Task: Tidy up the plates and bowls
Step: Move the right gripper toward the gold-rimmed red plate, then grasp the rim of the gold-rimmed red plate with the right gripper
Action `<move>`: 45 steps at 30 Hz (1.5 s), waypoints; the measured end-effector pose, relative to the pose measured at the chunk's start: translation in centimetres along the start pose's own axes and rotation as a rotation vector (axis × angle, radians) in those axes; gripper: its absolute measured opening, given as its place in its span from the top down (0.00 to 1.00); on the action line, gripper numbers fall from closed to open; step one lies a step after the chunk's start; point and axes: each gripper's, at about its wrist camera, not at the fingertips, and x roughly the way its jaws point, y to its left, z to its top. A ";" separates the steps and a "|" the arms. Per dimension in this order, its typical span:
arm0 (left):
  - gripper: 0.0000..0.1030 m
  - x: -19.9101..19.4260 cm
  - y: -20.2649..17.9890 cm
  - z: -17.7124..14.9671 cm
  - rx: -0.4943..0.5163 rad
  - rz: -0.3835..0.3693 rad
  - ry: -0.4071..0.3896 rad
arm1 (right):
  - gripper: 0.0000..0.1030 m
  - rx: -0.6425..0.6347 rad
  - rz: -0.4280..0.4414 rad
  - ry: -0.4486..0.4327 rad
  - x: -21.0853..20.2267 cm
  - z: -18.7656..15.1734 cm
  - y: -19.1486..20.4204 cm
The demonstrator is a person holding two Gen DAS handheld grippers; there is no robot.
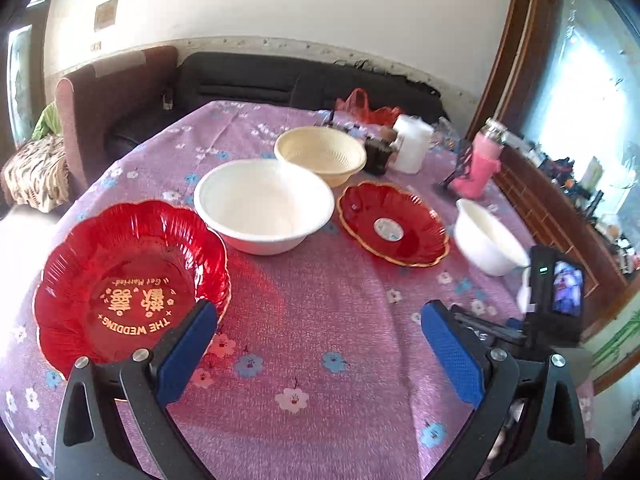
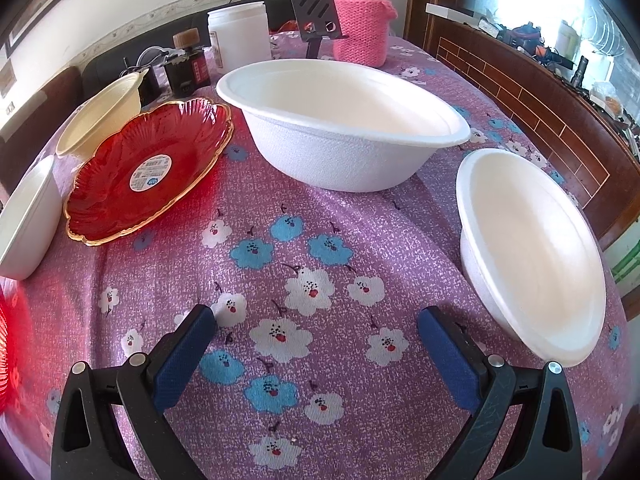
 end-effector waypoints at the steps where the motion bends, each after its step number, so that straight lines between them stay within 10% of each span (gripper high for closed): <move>1: 0.01 -1.0 -0.1 0.0 0.006 0.018 -0.036 | 0.01 -0.001 -0.002 -0.001 0.0 -0.1 0.1; 8: 0.00 -8.5 0.1 0.4 0.032 0.116 -0.360 | 0.03 -0.034 0.053 -0.027 -1.8 -1.8 0.3; 18: 0.00 -7.0 1.6 -0.2 -0.002 0.069 -0.292 | 0.27 0.036 0.337 -0.043 -3.6 0.8 2.9; 27: 0.00 -5.5 2.3 -0.3 -0.006 0.033 -0.246 | 0.50 0.251 0.338 0.047 1.7 5.7 3.4; 31: 0.00 -5.2 2.0 -0.2 -0.006 0.021 -0.232 | 0.86 0.287 0.378 0.084 2.6 6.5 4.3; 45: 0.00 -4.1 1.0 -0.7 0.029 0.001 -0.166 | 0.89 0.153 0.411 0.172 -2.8 -1.4 -0.5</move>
